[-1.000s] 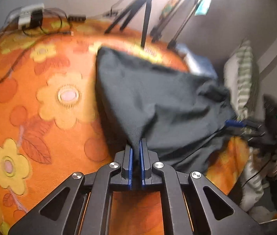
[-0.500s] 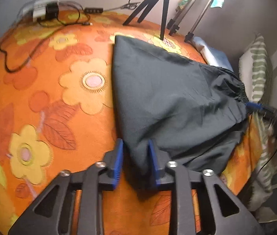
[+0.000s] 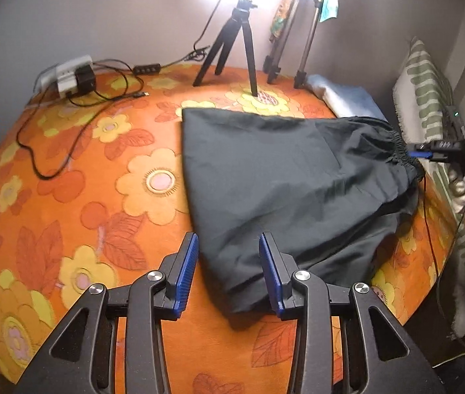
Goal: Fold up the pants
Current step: 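Move both open grippers to the folded end of the pants, then grasp the folded pants end with both grippers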
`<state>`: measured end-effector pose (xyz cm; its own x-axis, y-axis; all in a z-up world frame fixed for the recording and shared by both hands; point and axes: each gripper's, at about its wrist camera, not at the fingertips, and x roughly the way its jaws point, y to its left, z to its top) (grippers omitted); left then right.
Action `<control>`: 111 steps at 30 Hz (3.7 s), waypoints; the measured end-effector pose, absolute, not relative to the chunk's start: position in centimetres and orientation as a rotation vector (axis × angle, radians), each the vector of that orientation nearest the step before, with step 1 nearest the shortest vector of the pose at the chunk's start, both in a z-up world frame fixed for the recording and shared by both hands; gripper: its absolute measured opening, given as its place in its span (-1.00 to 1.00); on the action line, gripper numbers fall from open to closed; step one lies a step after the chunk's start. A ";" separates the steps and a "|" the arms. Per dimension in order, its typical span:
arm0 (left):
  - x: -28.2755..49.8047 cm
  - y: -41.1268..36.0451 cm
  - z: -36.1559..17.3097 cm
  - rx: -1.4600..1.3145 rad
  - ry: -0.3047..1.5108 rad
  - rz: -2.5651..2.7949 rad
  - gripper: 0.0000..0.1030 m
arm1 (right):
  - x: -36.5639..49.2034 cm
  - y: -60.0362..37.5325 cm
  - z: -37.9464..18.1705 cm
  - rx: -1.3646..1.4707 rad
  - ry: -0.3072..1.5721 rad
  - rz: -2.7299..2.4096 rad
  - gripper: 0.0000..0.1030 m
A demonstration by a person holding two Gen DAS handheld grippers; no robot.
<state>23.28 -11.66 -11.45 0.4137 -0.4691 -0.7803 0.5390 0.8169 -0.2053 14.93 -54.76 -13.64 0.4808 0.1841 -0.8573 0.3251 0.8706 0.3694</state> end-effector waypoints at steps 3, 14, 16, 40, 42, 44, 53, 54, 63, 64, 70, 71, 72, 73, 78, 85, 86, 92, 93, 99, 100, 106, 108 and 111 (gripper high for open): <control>23.4 -11.7 -12.0 0.067 0.967 -0.633 -0.28 | 16.2 -52.6 -15.5 0.408 1.155 -0.110 0.12; 24.0 -11.2 -13.1 0.062 0.980 -0.601 -0.28 | 17.6 -49.1 -16.1 0.254 1.190 -0.134 -0.66; 24.1 -11.4 -13.2 0.066 0.982 -0.601 -0.28 | 17.3 -49.0 -14.4 0.219 1.160 -0.147 -0.68; 22.0 -13.0 -11.6 0.169 0.868 -0.567 -0.28 | 16.9 -45.1 -6.5 0.105 1.039 -0.134 -0.14; 21.9 -13.0 -11.9 0.168 0.873 -0.568 -0.28 | 18.5 -42.3 -5.9 0.083 1.033 -0.058 -0.06; 21.7 -13.0 -12.0 0.168 0.874 -0.569 -0.28 | 19.6 -39.8 -5.6 0.064 1.026 -0.003 -0.01; 21.5 -12.1 -12.5 0.087 0.883 -0.584 -0.07 | 23.6 -30.3 -5.7 -0.013 1.015 0.158 0.02; 21.6 -12.0 -12.6 0.063 0.888 -0.590 -0.07 | 24.0 -29.7 -5.8 -0.013 1.016 0.171 0.07; 22.7 -10.9 -13.9 -0.225 0.931 -0.629 -0.05 | 29.5 -25.1 -8.0 0.099 1.090 0.269 0.11; 22.9 -10.9 -14.1 -0.247 0.935 -0.632 -0.05 | 30.4 -24.5 -8.7 0.114 1.107 0.273 0.11; 23.6 -11.0 -15.4 -0.320 0.974 -0.619 -0.05 | 33.9 -21.4 -12.6 0.195 1.215 0.299 0.11; 23.6 -11.0 -15.5 -0.320 0.974 -0.617 -0.05 | 34.4 -20.7 -13.4 0.194 1.234 0.295 0.11; 23.6 -11.0 -15.6 -0.321 0.974 -0.616 -0.05 | 34.9 -20.1 -14.0 0.193 1.248 0.290 0.11; 23.7 -11.0 -15.7 -0.325 0.976 -0.615 -0.05 | 35.4 -19.7 -14.5 0.193 1.259 0.284 0.11; 23.7 -11.6 -16.2 -0.306 0.982 -0.615 -0.05 | 38.0 -17.8 -17.0 0.155 1.315 0.211 0.11; 23.2 -12.4 -16.6 -0.298 0.975 -0.632 -0.13 | 40.7 -16.7 -19.3 0.090 1.398 0.119 0.11; 23.2 -12.4 -16.6 -0.300 0.969 -0.633 -0.33 | 40.8 -16.5 -19.4 0.076 1.403 0.108 0.11; 22.2 -12.4 -15.8 -0.295 0.906 -0.645 -0.83 | 41.2 -15.6 -20.0 0.031 1.431 0.093 0.11; 22.1 -12.5 -15.5 -0.291 0.893 -0.650 -0.85 | 41.2 -15.4 -20.0 0.021 1.434 0.090 0.11; 21.5 -13.1 -14.0 -0.277 0.837 -0.677 -0.85 | 41.1 -14.0 -20.2 -0.054 1.455 0.092 0.11; 21.3 -13.2 -13.8 -0.274 0.830 -0.683 -0.86 | 41.1 -14.0 -20.2 -0.054 1.459 0.096 0.11; 21.3 -14.0 -13.2 -0.267 0.818 -0.708 -0.86 | 40.4 -16.2 -19.6 0.025 1.469 0.101 -0.68; 21.4 -14.2 -13.2 -0.270 0.815 -0.717 -0.86 | 40.0 -17.5 -19.0 0.082 1.455 0.120 -0.84; 21.1 -14.6 -12.7 -0.269 0.810 -0.740 -0.86 | 39.5 -19.2 -17.5 0.138 1.417 0.146 -0.89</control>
<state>21.14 -14.64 -12.68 0.4595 -0.6899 -0.5593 0.4944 0.7218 -0.4842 39.47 -19.21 -17.53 0.1471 0.1831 -0.9720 -0.0188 0.9831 0.1823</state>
